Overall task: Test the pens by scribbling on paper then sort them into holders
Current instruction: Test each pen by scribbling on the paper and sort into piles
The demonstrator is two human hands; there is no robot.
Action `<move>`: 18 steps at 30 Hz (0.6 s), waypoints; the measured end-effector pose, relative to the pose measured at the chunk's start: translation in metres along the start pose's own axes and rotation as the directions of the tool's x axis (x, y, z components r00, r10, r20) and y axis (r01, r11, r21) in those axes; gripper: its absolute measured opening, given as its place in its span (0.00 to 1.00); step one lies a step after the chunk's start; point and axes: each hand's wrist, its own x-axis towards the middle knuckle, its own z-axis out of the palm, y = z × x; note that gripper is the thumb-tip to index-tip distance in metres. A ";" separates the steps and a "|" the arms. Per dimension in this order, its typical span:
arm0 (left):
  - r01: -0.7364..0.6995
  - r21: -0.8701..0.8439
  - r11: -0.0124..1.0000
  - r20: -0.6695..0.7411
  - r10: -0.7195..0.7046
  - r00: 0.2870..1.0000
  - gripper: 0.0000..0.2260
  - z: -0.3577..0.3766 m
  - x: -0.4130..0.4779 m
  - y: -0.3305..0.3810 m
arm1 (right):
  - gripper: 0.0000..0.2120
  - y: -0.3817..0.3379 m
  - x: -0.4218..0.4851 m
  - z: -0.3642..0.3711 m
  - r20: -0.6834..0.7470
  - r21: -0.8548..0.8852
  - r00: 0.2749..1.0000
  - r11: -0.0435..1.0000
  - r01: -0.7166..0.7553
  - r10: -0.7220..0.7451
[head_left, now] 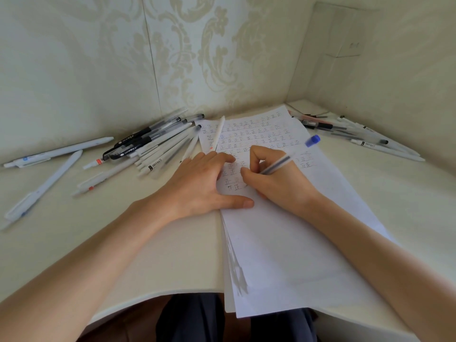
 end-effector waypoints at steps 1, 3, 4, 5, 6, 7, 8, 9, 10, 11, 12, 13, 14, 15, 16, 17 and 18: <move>-0.005 0.004 1.000 -0.003 0.005 1.000 0.45 0.000 0.000 0.001 | 0.16 0.000 0.000 0.001 0.000 -0.020 1.000 1.000 0.008 -0.008; -0.011 0.000 1.000 -0.009 0.011 1.000 0.43 0.000 -0.001 0.003 | 0.15 0.000 0.000 0.001 -0.020 -0.037 1.000 0.999 0.013 -0.014; -0.011 -0.019 1.000 -0.020 0.011 1.000 0.38 0.000 -0.002 0.002 | 0.15 0.000 0.000 0.000 -0.037 -0.030 0.999 1.000 0.007 -0.008; -0.017 -0.059 0.998 -0.038 0.015 0.999 0.31 0.000 -0.004 0.001 | 0.15 0.000 0.000 -0.001 -0.053 -0.006 0.999 1.000 -0.005 0.004; -0.029 -0.123 0.992 -0.063 0.021 0.998 0.22 0.000 -0.005 0.000 | 0.15 0.000 0.001 -0.002 -0.063 0.041 0.998 0.999 -0.015 0.017; -0.043 -0.199 0.979 -0.090 0.026 0.996 0.14 0.000 -0.005 -0.001 | 0.15 0.000 0.001 -0.004 -0.072 0.109 0.997 0.994 -0.020 0.028; -0.057 -0.264 0.963 -0.113 0.028 0.993 0.09 0.000 -0.005 -0.002 | 0.15 0.000 0.001 -0.006 -0.085 0.187 0.996 0.982 -0.016 0.032; -0.076 -0.299 0.951 -0.132 0.037 0.990 0.05 0.000 -0.005 -0.001 | 0.14 0.000 0.001 -0.008 -0.102 0.252 0.994 0.968 -0.001 0.028; -0.099 -0.303 0.948 -0.157 0.052 0.986 0.03 0.001 -0.004 -0.001 | 0.12 -0.001 0.001 -0.009 -0.121 0.298 0.993 0.954 0.024 0.013; -0.124 -0.293 0.948 -0.182 0.072 0.981 0.04 0.002 -0.002 -0.001 | 0.09 -0.001 0.002 -0.010 -0.135 0.331 0.991 0.942 0.050 -0.005; -0.143 -0.279 0.950 -0.199 0.089 0.976 0.05 0.003 -0.001 -0.002 | 0.06 -0.001 0.003 -0.011 -0.135 0.361 0.991 0.930 0.069 -0.021; -0.159 -0.271 0.949 -0.211 0.102 0.972 0.07 0.005 0.001 -0.004 | 0.05 -0.001 0.003 -0.011 -0.127 0.401 0.991 0.913 0.080 -0.031; -0.171 -0.271 0.947 -0.217 0.113 0.970 0.08 0.007 0.002 -0.006 | 0.07 0.000 0.004 -0.011 -0.115 0.439 0.993 0.894 0.086 -0.039; -0.185 -0.274 0.944 -0.222 0.126 0.967 0.08 0.007 0.002 -0.007 | 0.10 0.001 0.004 -0.011 -0.101 0.469 0.994 0.879 0.087 -0.045; -0.200 -0.274 0.941 -0.224 0.139 0.964 0.09 0.008 0.003 -0.008 | 0.12 0.000 0.004 -0.011 -0.092 0.480 0.995 0.873 0.086 -0.047; -0.216 -0.268 0.939 -0.228 0.156 0.961 0.09 0.009 0.003 -0.009 | 0.11 0.000 0.003 -0.011 -0.088 0.479 0.995 0.874 0.085 -0.049; -0.233 -0.257 0.938 -0.230 0.175 0.957 0.09 0.009 0.003 -0.008 | 0.10 0.000 0.003 -0.010 -0.088 0.471 0.995 0.878 0.087 -0.051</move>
